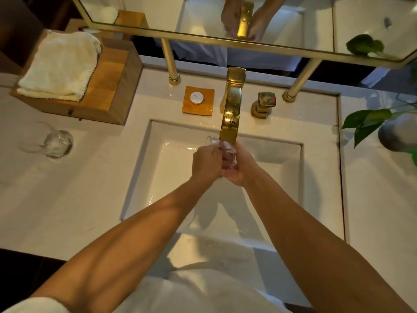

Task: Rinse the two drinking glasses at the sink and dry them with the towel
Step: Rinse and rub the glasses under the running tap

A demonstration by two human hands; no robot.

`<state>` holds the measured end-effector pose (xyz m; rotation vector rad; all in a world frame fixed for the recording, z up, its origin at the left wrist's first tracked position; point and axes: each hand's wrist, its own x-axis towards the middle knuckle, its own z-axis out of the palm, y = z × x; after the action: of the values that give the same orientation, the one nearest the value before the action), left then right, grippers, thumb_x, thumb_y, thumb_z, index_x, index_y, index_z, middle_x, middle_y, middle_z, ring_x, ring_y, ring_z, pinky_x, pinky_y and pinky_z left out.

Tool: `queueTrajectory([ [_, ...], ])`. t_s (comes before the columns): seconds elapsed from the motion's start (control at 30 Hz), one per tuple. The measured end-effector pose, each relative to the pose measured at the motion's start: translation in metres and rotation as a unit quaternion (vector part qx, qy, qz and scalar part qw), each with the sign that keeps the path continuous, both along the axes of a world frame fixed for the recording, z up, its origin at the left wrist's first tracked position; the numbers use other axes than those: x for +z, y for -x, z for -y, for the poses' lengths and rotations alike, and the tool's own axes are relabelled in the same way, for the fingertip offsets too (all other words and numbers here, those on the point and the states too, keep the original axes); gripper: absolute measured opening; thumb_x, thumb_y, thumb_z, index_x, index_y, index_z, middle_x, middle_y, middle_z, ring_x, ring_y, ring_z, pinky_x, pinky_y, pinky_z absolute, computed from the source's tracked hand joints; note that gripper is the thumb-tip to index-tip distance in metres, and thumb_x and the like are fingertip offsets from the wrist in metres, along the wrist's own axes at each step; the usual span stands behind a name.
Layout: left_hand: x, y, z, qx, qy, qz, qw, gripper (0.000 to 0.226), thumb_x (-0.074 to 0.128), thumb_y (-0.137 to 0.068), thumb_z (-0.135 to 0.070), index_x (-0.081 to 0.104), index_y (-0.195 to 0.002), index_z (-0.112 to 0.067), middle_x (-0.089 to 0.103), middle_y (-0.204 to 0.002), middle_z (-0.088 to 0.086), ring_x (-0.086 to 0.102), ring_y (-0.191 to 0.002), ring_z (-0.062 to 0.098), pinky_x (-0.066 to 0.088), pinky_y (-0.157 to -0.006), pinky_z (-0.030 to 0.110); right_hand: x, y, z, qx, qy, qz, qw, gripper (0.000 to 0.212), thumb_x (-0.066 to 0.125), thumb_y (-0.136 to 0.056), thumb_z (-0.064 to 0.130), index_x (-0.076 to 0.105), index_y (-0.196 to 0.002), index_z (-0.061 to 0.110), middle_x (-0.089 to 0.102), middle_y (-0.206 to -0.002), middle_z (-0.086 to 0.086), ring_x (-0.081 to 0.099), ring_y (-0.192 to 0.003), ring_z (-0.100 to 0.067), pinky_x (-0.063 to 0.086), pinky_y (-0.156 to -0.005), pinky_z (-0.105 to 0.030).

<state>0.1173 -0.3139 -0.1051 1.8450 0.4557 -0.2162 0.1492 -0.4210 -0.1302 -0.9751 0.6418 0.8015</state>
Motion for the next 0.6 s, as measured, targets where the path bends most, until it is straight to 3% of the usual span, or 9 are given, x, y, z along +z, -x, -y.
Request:
queueTrajectory([
  [0.07,-0.001,-0.012,0.0,0.184,0.218,-0.199,0.938,0.032,0.044,-0.102,-0.021,0.064,-0.085,-0.004,0.068,-0.066,0.009,0.063,-0.051,0.017,0.053,-0.048,0.028,-0.002,0.002,0.0,0.023,0.028,0.066,0.997,0.03,0.06,-0.095,0.039,0.067,-0.107,0.012,0.072,-0.088,-0.009,0.066,-0.083,-0.027,0.052,-0.079,-0.043],
  [0.13,-0.008,-0.021,-0.013,0.216,0.429,-0.302,0.823,0.032,0.034,-0.104,-0.014,0.051,-0.079,-0.006,0.05,-0.048,0.006,0.041,-0.03,0.011,0.039,-0.033,0.019,-0.004,0.003,0.002,0.038,0.066,0.118,0.99,0.022,0.069,-0.089,0.028,0.064,-0.105,0.013,0.069,-0.086,-0.008,0.063,-0.081,-0.026,0.049,-0.073,-0.04],
  [0.2,-0.016,-0.022,-0.015,0.215,0.453,-0.288,0.816,0.028,0.034,-0.104,-0.012,0.051,-0.084,-0.002,0.052,-0.053,0.009,0.046,-0.034,0.013,0.045,-0.036,0.021,-0.003,0.003,0.004,0.034,0.087,0.133,0.987,0.018,0.071,-0.088,0.025,0.063,-0.101,0.015,0.066,-0.083,-0.007,0.063,-0.072,-0.02,0.048,-0.065,-0.033],
  [0.27,-0.017,-0.015,-0.003,0.173,0.297,-0.2,0.918,0.028,0.047,-0.099,-0.022,0.063,-0.094,0.001,0.071,-0.074,0.014,0.07,-0.062,0.025,0.063,-0.062,0.039,0.001,0.0,0.003,-0.007,0.082,0.081,0.993,0.017,0.063,-0.094,0.029,0.063,-0.098,0.013,0.063,-0.079,-0.007,0.06,-0.062,-0.016,0.044,-0.057,-0.028],
  [0.33,-0.014,0.001,0.007,0.016,0.047,-0.033,0.998,0.028,0.053,-0.098,-0.033,0.067,-0.103,-0.009,0.075,-0.09,0.008,0.073,-0.081,0.023,0.062,-0.076,0.044,-0.002,-0.005,0.005,-0.02,0.076,0.006,0.997,0.029,0.057,-0.098,0.038,0.065,-0.099,0.011,0.065,-0.074,-0.006,0.063,-0.062,-0.015,0.047,-0.053,-0.027],
  [0.4,-0.019,0.015,0.001,-0.23,-0.148,0.174,0.946,0.028,0.048,-0.102,-0.031,0.065,-0.112,-0.011,0.074,-0.097,0.005,0.07,-0.089,0.017,0.057,-0.086,0.039,-0.004,-0.007,0.007,-0.009,0.079,-0.043,0.996,0.04,0.058,-0.093,0.047,0.065,-0.108,0.011,0.067,-0.079,-0.007,0.063,-0.071,-0.018,0.05,-0.056,-0.03],
  [0.5,-0.042,0.004,-0.04,-0.451,-0.291,0.357,0.765,0.033,0.047,-0.104,-0.032,0.071,-0.114,-0.011,0.074,-0.109,0.003,0.064,-0.105,0.018,0.045,-0.104,0.038,-0.003,-0.003,0.012,0.039,0.052,-0.065,0.996,0.04,0.055,-0.094,0.044,0.065,-0.105,0.007,0.064,-0.08,-0.008,0.061,-0.069,-0.02,0.053,-0.061,-0.032],
  [0.53,-0.042,0.002,-0.046,-0.466,-0.298,0.361,0.751,0.034,0.047,-0.104,-0.034,0.072,-0.112,-0.011,0.074,-0.107,0.003,0.066,-0.102,0.019,0.048,-0.099,0.036,-0.001,-0.001,0.013,0.042,0.041,-0.071,0.996,0.04,0.055,-0.095,0.043,0.065,-0.103,0.005,0.063,-0.081,-0.009,0.061,-0.066,-0.02,0.054,-0.062,-0.032],
  [0.6,-0.027,0.004,-0.036,-0.393,-0.244,0.276,0.843,0.033,0.049,-0.104,-0.032,0.072,-0.099,-0.009,0.073,-0.09,0.003,0.066,-0.08,0.019,0.051,-0.075,0.03,0.004,0.002,0.012,0.012,-0.002,-0.085,0.996,0.038,0.056,-0.097,0.042,0.062,-0.104,0.004,0.061,-0.08,-0.008,0.057,-0.052,-0.014,0.054,-0.049,-0.027],
])
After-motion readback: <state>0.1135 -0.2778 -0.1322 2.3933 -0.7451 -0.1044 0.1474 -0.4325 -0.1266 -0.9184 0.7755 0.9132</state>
